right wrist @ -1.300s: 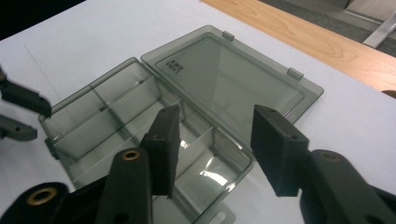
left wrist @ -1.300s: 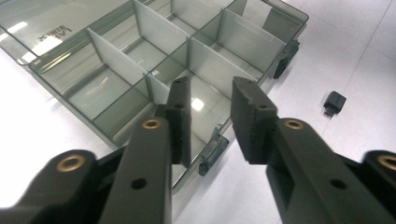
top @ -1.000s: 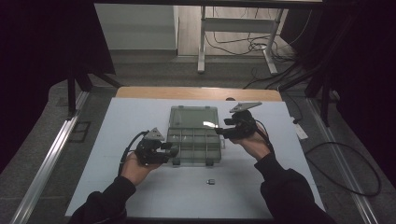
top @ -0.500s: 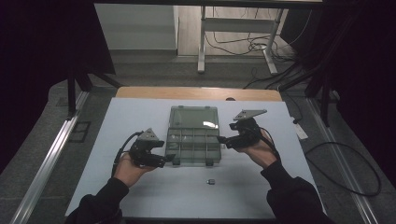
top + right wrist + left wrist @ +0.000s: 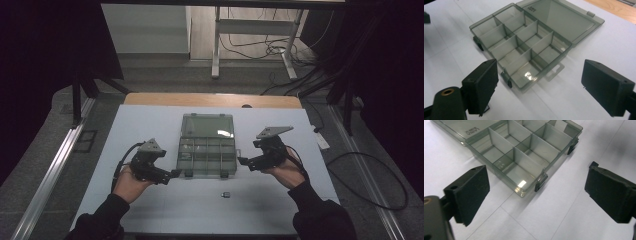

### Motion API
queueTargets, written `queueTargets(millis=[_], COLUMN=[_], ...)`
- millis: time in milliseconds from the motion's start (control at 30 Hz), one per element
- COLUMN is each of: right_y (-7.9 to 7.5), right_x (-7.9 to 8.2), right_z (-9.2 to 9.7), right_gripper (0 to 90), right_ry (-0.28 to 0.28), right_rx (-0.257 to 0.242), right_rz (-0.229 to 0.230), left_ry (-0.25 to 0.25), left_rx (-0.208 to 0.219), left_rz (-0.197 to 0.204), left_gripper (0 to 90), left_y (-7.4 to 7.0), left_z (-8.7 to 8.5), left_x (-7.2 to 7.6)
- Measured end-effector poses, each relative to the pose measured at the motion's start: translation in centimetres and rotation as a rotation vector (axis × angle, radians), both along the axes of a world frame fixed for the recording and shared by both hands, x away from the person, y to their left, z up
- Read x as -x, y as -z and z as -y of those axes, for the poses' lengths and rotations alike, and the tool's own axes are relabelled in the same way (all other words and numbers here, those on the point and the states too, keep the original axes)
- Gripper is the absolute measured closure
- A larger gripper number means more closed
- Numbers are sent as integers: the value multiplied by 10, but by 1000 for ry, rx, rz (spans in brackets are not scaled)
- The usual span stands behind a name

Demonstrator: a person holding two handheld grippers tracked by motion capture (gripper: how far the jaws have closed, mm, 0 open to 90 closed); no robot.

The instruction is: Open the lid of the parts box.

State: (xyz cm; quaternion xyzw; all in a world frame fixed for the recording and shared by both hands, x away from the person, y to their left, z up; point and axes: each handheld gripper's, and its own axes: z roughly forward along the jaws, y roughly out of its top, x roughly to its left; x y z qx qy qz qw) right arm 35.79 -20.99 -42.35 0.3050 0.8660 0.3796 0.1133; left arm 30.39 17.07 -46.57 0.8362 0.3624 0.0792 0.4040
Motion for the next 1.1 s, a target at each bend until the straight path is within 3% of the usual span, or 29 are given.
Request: queueTargets(millis=[200, 633, 933, 1100], right_y=[1, 2, 2, 3], right_x=[12, 39, 57, 65], right_z=[8, 40, 56, 67], right_gripper=[65, 4, 0, 0], right_ry=[1, 50, 61, 82], right_rx=[5, -44, -62, -73], right_rz=[-4, -21, -36, -39], left_ry=[-39, -98, -132, -139], left_rx=[6, -6, 20, 14], left_rz=[19, 60, 48, 49], left_gripper=[14, 0, 0, 0], left_y=[-1, -5, -6, -7], left_z=[-13, -31, -43, -47], left_x=[9, 30, 49, 58])
